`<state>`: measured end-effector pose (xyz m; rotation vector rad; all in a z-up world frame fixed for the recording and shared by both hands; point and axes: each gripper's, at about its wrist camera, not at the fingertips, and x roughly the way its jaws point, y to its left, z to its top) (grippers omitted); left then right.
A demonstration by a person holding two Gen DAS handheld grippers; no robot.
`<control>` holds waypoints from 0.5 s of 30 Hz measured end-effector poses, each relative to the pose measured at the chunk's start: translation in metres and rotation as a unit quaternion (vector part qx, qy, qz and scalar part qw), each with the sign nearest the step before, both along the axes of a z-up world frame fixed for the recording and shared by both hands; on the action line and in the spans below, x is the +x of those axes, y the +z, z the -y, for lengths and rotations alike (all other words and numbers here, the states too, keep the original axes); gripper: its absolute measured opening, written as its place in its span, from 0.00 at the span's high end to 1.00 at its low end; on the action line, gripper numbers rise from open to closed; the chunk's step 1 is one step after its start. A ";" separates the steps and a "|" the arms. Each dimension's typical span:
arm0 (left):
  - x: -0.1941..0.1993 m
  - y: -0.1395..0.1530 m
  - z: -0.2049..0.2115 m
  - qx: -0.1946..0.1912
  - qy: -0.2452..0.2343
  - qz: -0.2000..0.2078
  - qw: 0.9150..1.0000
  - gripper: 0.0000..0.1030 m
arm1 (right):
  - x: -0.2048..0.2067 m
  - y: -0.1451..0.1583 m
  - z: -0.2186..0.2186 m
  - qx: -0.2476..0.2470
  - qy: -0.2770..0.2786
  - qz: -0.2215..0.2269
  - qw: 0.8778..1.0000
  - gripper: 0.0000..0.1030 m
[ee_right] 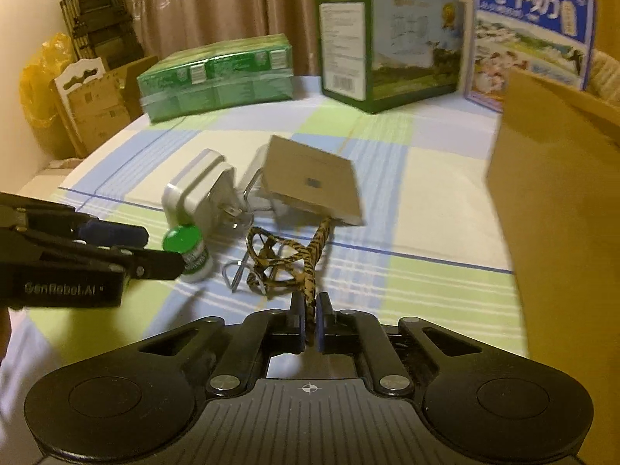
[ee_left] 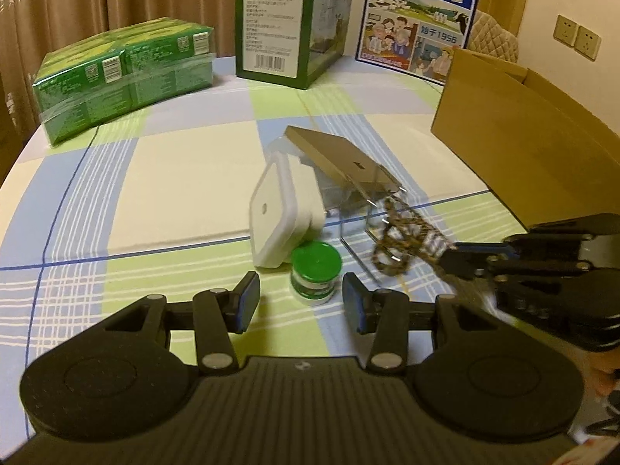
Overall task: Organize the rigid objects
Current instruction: 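Grasp the leopard-print keys with the right gripper while the left grasps the green-lidded jar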
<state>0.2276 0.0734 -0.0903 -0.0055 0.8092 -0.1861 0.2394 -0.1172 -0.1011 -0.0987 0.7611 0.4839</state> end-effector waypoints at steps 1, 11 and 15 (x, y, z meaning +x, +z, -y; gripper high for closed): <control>0.000 0.000 0.002 0.001 -0.004 0.001 1.000 0.60 | -0.003 0.002 0.005 0.001 -0.004 0.000 1.000 0.99; 0.001 -0.007 0.015 0.014 -0.022 -0.001 1.000 0.60 | -0.031 0.007 0.043 -0.009 -0.057 -0.012 0.998 0.99; 0.001 -0.006 0.012 0.013 -0.014 0.002 1.000 0.60 | -0.038 -0.003 0.046 -0.015 -0.058 -0.024 0.998 0.99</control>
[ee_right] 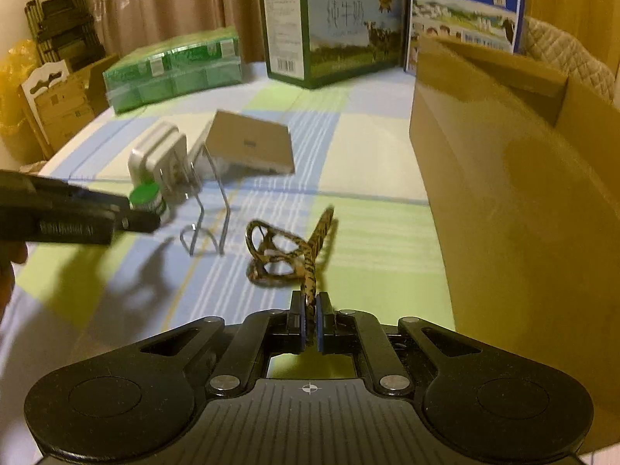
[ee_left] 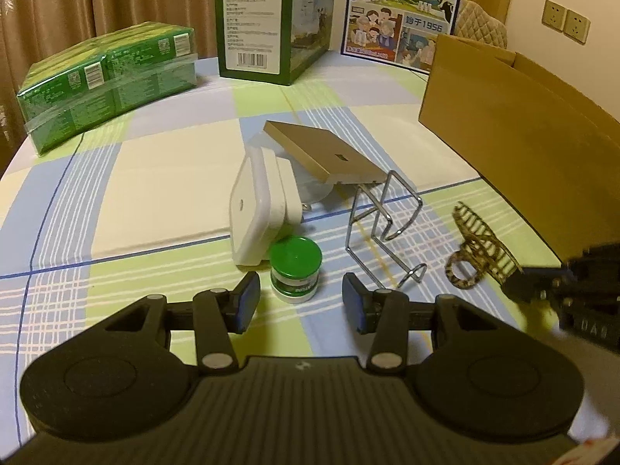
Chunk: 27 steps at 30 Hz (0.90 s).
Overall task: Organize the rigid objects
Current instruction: 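Grasp the leopard-print keys with the right gripper while the left grasps the green-lidded jar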
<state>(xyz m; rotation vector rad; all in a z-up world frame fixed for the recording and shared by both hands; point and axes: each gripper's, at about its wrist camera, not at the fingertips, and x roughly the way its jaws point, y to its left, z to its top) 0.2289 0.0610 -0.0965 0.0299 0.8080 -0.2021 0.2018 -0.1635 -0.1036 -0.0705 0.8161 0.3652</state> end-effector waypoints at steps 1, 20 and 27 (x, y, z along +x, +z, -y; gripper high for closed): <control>0.000 0.000 -0.001 -0.001 0.003 0.001 1.000 0.60 | -0.001 -0.001 0.001 0.004 -0.003 -0.001 1.000 0.99; -0.007 -0.002 -0.003 -0.019 0.047 -0.013 0.999 0.76 | 0.002 0.007 -0.007 0.027 0.001 0.033 0.999 0.42; -0.032 0.000 0.012 0.009 0.032 0.001 0.999 0.76 | 0.013 0.002 -0.021 0.040 -0.001 0.036 0.999 0.42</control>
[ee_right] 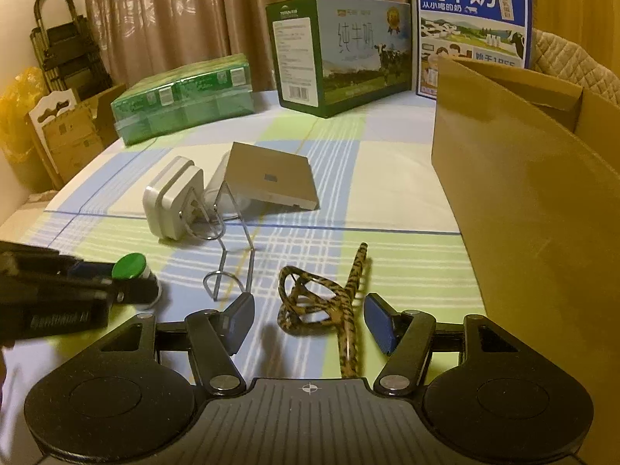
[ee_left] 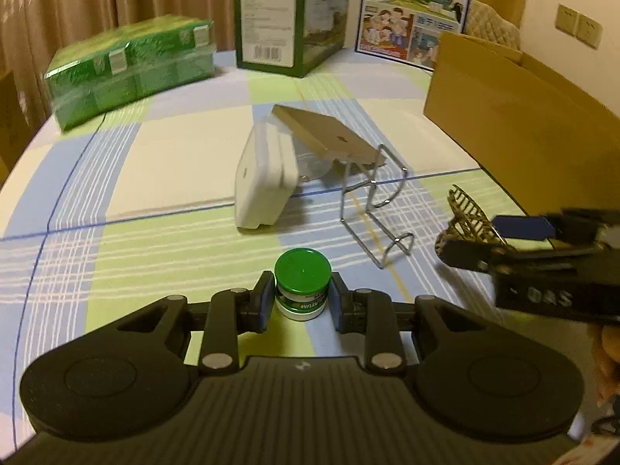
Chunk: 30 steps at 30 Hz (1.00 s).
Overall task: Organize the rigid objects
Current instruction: 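Grasp the leopard-print keys with the right gripper while the left grasps the green-lidded jar, then lift the keys and green jar and carry both over the cardboard box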
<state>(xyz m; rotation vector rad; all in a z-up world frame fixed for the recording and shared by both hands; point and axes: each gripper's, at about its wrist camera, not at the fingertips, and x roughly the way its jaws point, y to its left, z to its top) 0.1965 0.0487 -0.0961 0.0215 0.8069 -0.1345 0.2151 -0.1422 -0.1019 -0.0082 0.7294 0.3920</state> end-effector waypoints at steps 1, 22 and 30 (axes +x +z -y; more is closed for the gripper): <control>-0.001 0.000 0.002 0.003 0.001 0.003 1.000 0.76 | 0.002 -0.002 -0.001 -0.001 -0.002 -0.001 1.000 0.42; 0.003 -0.006 0.004 0.019 0.010 0.008 1.000 0.76 | 0.000 -0.005 0.010 -0.003 -0.022 -0.008 1.000 0.65; -0.014 0.018 0.012 0.013 0.018 0.022 1.000 0.76 | -0.019 0.017 0.012 0.006 -0.011 0.006 1.000 0.65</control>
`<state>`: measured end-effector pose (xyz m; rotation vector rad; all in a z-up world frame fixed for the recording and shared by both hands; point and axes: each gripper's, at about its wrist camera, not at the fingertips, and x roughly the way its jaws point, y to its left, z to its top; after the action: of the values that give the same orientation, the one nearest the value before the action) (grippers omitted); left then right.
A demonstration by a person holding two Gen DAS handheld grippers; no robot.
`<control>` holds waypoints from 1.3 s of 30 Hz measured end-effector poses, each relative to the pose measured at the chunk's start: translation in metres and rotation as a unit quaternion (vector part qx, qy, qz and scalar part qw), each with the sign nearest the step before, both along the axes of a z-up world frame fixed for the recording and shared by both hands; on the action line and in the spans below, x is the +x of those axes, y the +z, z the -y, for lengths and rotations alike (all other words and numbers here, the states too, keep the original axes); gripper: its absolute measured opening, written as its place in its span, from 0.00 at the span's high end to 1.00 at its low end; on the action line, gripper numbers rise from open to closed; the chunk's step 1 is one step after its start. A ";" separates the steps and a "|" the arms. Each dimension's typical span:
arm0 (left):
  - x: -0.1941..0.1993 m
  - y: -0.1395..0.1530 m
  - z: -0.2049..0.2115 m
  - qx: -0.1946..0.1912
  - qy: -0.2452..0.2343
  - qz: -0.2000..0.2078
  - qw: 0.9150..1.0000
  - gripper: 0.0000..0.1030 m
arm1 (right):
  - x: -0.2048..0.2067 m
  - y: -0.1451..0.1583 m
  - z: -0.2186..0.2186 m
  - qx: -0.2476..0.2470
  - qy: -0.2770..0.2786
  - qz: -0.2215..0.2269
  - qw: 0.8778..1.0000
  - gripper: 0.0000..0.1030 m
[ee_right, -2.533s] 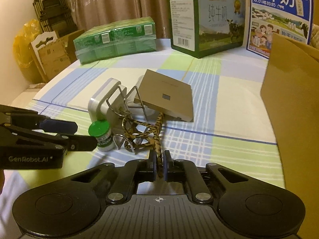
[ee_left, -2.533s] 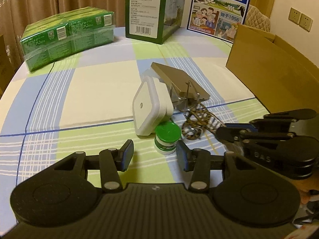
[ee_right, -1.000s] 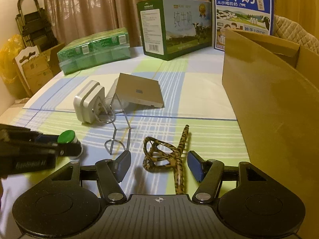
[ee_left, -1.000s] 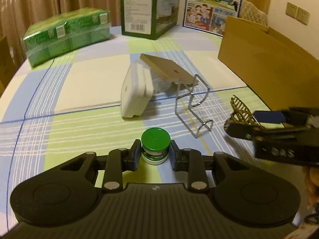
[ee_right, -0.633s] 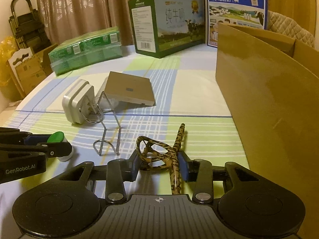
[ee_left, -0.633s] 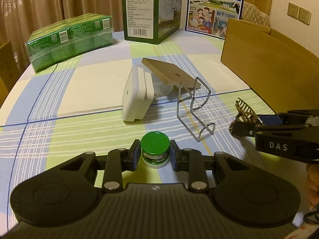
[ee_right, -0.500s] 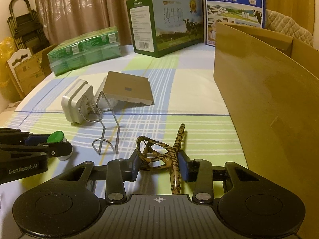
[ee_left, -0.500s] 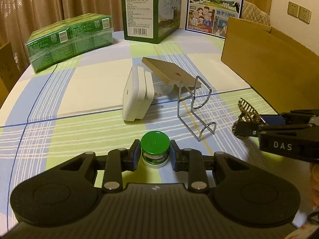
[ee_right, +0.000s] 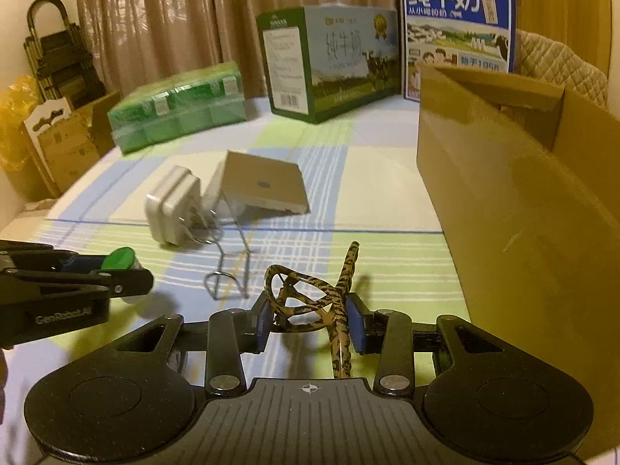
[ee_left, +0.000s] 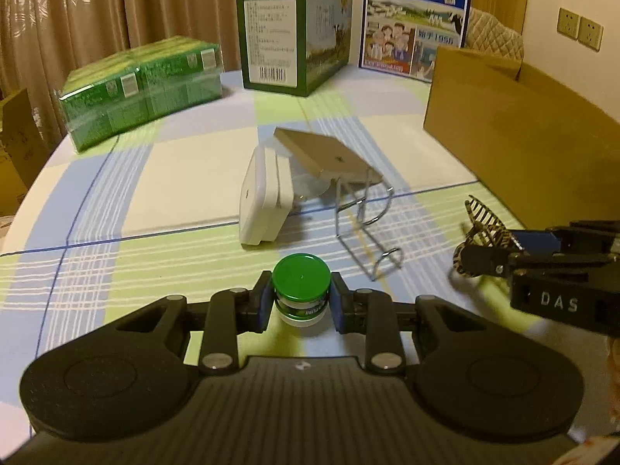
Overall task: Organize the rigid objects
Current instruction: 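Lift the keys and green jar and carry both over the cardboard box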
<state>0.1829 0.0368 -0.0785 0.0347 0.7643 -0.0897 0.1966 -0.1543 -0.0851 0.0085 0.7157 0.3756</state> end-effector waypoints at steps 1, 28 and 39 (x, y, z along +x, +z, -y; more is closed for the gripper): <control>-0.005 0.003 0.003 -0.003 0.002 0.002 1.000 0.76 | -0.004 0.004 0.000 0.002 0.002 0.001 1.000 0.65; -0.136 0.098 0.066 -0.055 -0.005 0.046 0.997 0.76 | -0.141 0.103 0.065 0.045 -0.042 0.027 0.998 0.65; -0.145 0.109 0.079 -0.055 -0.019 0.053 0.997 0.76 | -0.154 0.114 0.082 0.055 -0.056 0.032 0.996 0.65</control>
<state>0.0380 -0.0423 0.0302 -0.0495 0.6515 -0.1644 0.0424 -0.2365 0.0284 0.1389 0.6285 0.3062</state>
